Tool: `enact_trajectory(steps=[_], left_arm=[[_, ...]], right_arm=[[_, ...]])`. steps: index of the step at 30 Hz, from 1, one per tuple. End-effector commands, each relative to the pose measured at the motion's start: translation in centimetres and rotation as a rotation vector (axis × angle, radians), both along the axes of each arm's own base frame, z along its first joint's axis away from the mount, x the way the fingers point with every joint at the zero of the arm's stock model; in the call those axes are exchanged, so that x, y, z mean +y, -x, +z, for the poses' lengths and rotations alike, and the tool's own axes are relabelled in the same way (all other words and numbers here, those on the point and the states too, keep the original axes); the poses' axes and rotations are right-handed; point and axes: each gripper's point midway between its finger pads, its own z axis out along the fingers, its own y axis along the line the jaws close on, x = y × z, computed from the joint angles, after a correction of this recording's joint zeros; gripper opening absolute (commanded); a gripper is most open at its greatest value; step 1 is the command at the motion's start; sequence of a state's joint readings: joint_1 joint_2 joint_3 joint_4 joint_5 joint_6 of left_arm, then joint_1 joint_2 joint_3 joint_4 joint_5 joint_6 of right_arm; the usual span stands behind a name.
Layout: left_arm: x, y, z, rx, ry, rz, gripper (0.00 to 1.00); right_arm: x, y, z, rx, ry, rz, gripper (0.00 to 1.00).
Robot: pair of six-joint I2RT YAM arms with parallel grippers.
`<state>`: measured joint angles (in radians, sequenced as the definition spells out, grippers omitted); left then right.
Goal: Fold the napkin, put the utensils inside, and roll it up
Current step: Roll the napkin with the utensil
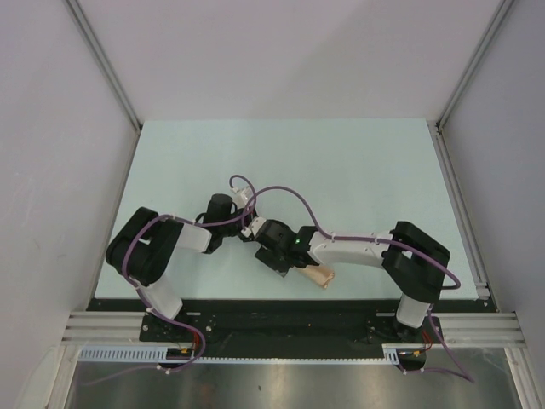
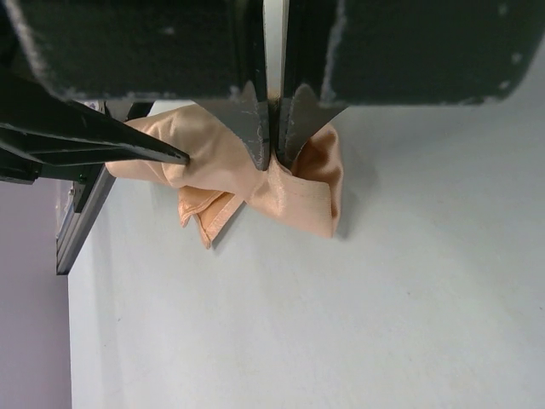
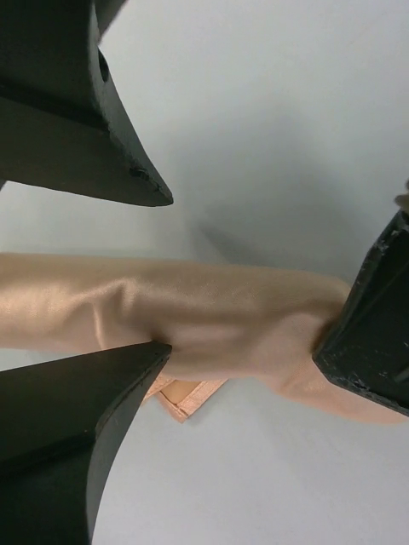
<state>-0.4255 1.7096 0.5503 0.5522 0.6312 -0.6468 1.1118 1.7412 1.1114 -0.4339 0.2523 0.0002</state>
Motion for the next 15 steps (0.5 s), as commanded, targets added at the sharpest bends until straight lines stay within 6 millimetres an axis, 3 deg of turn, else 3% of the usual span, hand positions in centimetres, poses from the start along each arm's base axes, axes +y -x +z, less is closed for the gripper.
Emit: enact_trajectory(steps=[1,5,9,15], left_arm=[[-0.7,-0.7,0.8,-0.035,0.011,-0.012,0.01],[-0.8,-0.7,0.9,-0.039,0.013,-0.016,0.06],[-0.8,-0.6,1.2,-0.048,0.018,-0.019,0.23],[-0.5,-0.8,1.5,-0.064,0.004,-0.014,0.36]], right_arm=[[-0.2,-1.9,0.6,-0.094,0.057,-0.019,0.69],[-0.8,-2.1,-0.5,-0.076,0.086,-0.03,0.69],[-1.7,-2.7,-1.3,-0.047,0.089,-0.057,0.68],[-1.6,-2.2,-2.1,0.098,-0.013,-0.048,0.61]])
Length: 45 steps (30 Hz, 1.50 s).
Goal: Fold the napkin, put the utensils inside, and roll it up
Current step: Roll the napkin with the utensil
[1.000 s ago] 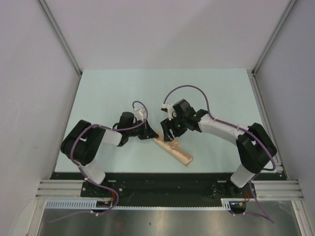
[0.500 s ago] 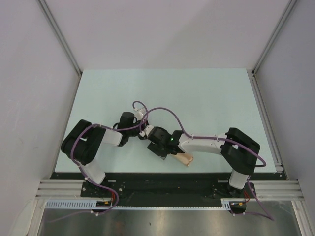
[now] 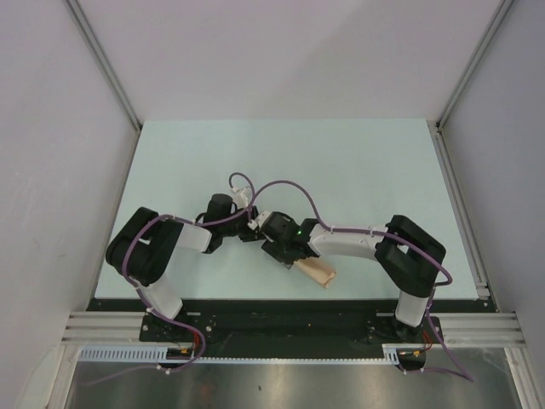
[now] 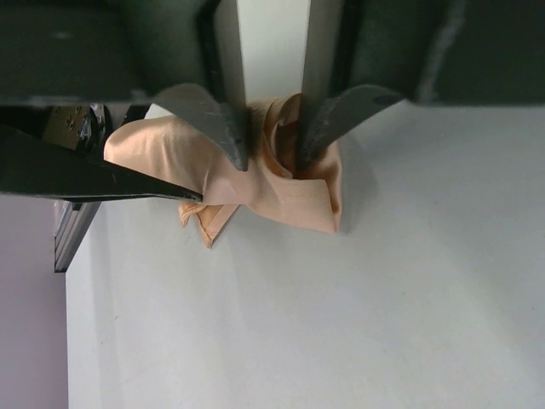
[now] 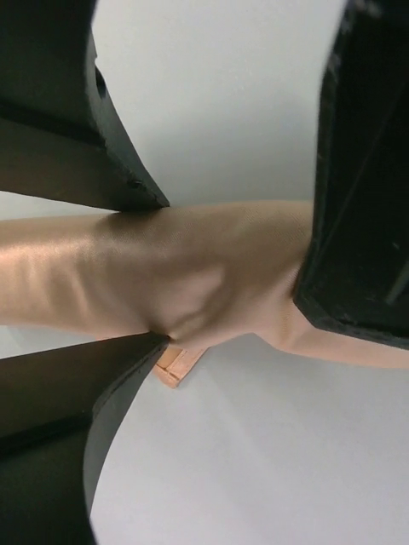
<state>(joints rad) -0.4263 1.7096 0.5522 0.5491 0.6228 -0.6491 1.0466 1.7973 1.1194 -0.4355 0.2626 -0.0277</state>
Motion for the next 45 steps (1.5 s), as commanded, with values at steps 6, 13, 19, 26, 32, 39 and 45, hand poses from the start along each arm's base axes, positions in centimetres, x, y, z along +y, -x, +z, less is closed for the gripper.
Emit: enact_trajectory(steps=[6,13,19,26,32,39,45], left_arm=[[0.3,-1.2,2.2,-0.107,-0.018,0.003,0.61],[0.9,-1.4,2.8,-0.14,-0.021,0.029,0.69],[0.3,-1.1,2.9,-0.137,0.02,0.007,0.69],[-0.3,-1.0,2.4,-0.114,0.059,-0.003,0.68],[-0.6,-1.6,2.6,-0.137,0.066,0.003,0.65],[-1.7,-1.3,2.9,-0.146,0.096,-0.02,0.4],[-2.1,-1.1,2.9,-0.144,0.096,-0.03,0.05]], right_arm=[[0.3,1.7,-1.1,0.347,-0.252,0.02,0.43],[0.0,2.3,-1.2,0.602,-0.462,-0.001,0.4],[-0.5,1.3,-1.3,0.731,-0.584,-0.031,0.4],[-0.9,1.3,-1.6,0.866,-0.669,-0.045,0.4],[-1.0,1.6,-2.1,0.953,-0.712,-0.054,0.4],[-1.2,1.5,-2.4,0.978,-0.712,-0.07,0.41],[-2.1,-0.8,-0.6,0.85,-0.668,-0.134,0.61]])
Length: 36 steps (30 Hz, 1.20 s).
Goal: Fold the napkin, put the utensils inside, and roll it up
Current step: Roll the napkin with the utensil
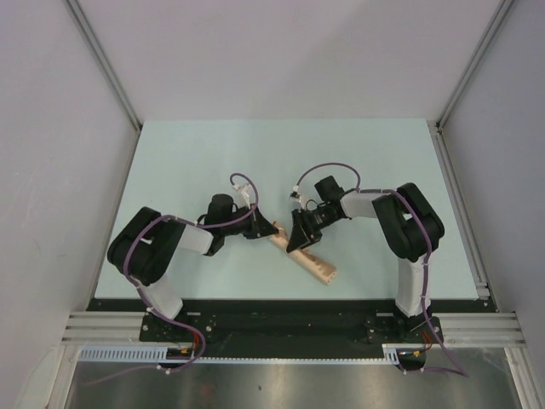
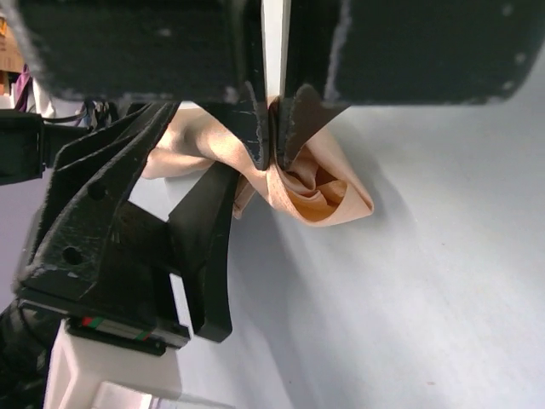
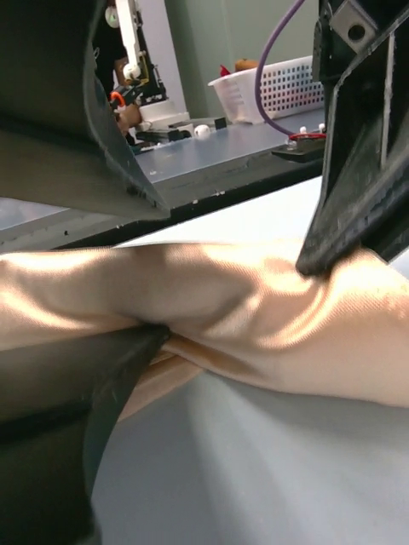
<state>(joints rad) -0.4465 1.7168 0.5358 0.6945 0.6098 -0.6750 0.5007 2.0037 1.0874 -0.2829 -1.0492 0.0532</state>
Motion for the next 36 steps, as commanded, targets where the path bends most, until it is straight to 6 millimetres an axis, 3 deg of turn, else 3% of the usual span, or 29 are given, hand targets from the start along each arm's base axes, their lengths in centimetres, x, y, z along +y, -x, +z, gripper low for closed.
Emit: enact_trajectory(steps=[1,2,7,9,10,13,20,26,31,35,36], left_arm=[[-1.0,-0.3,1.3,-0.053,0.038,-0.03,0.0],[-1.0,-0.4,1.2,-0.048,0.035,-0.025,0.0],[-1.0,-0.8,0.9,-0.034,0.028,-0.011,0.0],[-1.0,-0.9,0.6,-0.021,0.015,-0.006,0.0],[-1.0,-0.9,0.5,-0.017,0.013,-0.005,0.0],[-1.0,-1.1,0.4,-0.009,0.01,-0.002,0.0],[-0.9,-1.2,0.4,-0.002,0.001,0.008,0.0],[-0.9,-1.4,0.4,-0.003,-0.005,0.012,0.0],[-0.9,-1.4,0.6,-0.008,-0.003,0.006,0.01],[-0.9,-1.4,0.9,-0.013,0.004,-0.001,0.12],[-0.9,-1.5,1.0,-0.014,0.006,0.001,0.19]], right_arm=[[-2.2,-1.3,-1.3,-0.073,0.228,-0.091,0.63],[-2.3,-1.9,0.1,-0.13,0.238,-0.117,0.64],[-3.1,-4.3,2.9,-0.446,0.432,-0.238,0.68],[-1.9,-3.3,4.5,-0.578,0.457,-0.223,0.69],[-2.2,-4.0,4.7,-0.661,0.515,-0.255,0.7],[-1.3,-3.1,5.6,-0.821,0.583,-0.243,0.7],[0.4,-0.9,3.7,-0.967,0.703,-0.113,0.69],[0.3,-0.1,1.0,-0.994,0.787,-0.002,0.61],[-0.6,-0.5,0.0,-1.028,0.87,0.008,0.6],[-1.4,-0.7,-0.7,-1.035,0.92,0.01,0.6],[-1.6,-0.9,-0.8,-1.042,0.935,0.002,0.6]])
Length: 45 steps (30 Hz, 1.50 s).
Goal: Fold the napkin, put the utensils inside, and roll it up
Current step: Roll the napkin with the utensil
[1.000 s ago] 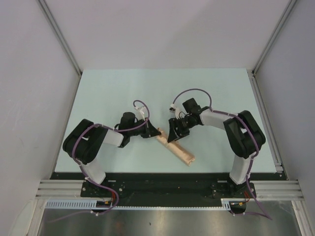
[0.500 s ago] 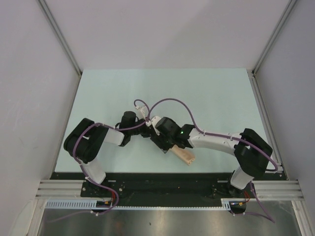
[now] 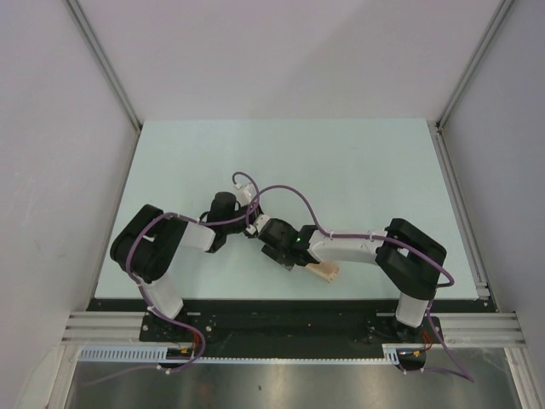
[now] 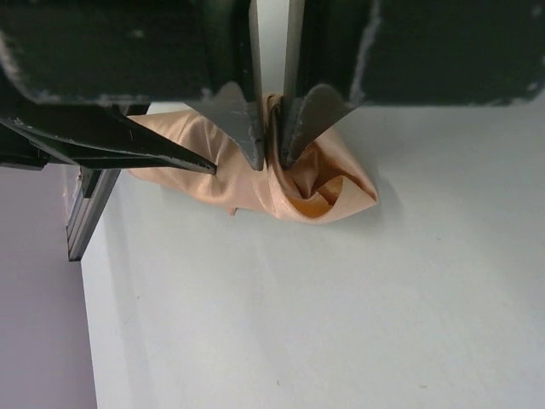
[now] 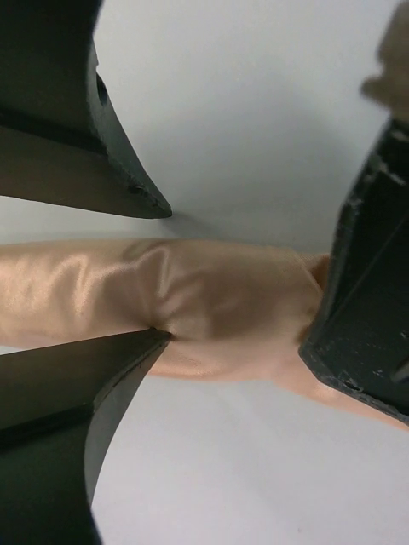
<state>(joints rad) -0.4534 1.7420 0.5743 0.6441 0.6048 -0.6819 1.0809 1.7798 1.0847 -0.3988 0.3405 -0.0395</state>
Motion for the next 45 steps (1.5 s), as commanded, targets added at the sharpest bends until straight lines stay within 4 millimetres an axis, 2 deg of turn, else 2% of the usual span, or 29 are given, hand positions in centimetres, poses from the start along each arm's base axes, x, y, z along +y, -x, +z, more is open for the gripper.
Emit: enact_trajectory(steps=[1,7,15,20,24,31,32,38,45], left_arm=[[-0.3,-1.2,1.6,-0.058,0.021,0.004,0.21],[1.0,-1.7,2.1,-0.069,0.02,0.041,0.31],[2.9,-2.3,2.6,-0.085,0.022,0.088,0.33],[3.4,-2.3,2.7,-0.087,0.025,0.1,0.34],[3.3,-2.2,3.1,-0.104,0.04,0.088,0.36],[3.0,-1.8,3.8,-0.127,0.069,0.064,0.42],[2.9,-1.8,4.0,-0.133,0.074,0.06,0.45],[2.6,-1.3,4.6,-0.153,0.112,0.032,0.55],[2.1,-1.1,4.4,-0.145,0.124,0.017,0.58]], right_arm=[[-2.0,-1.2,-0.6,-0.052,0.106,-0.046,0.6],[-2.8,-1.6,-1.1,-0.015,0.093,-0.073,0.6],[-3.5,-2.1,-1.6,0.076,0.024,-0.103,0.59],[-4.2,-2.6,-1.7,0.145,-0.033,-0.13,0.59],[-4.1,-2.3,-2.2,0.278,-0.128,-0.138,0.53],[-3.0,-0.8,-2.4,0.565,-0.354,-0.124,0.38],[-2.1,-0.1,-2.0,0.632,-0.414,-0.11,0.38],[-0.4,0.8,-0.7,0.792,-0.581,-0.065,0.36],[0.5,1.0,-0.3,0.862,-0.642,-0.034,0.36]])
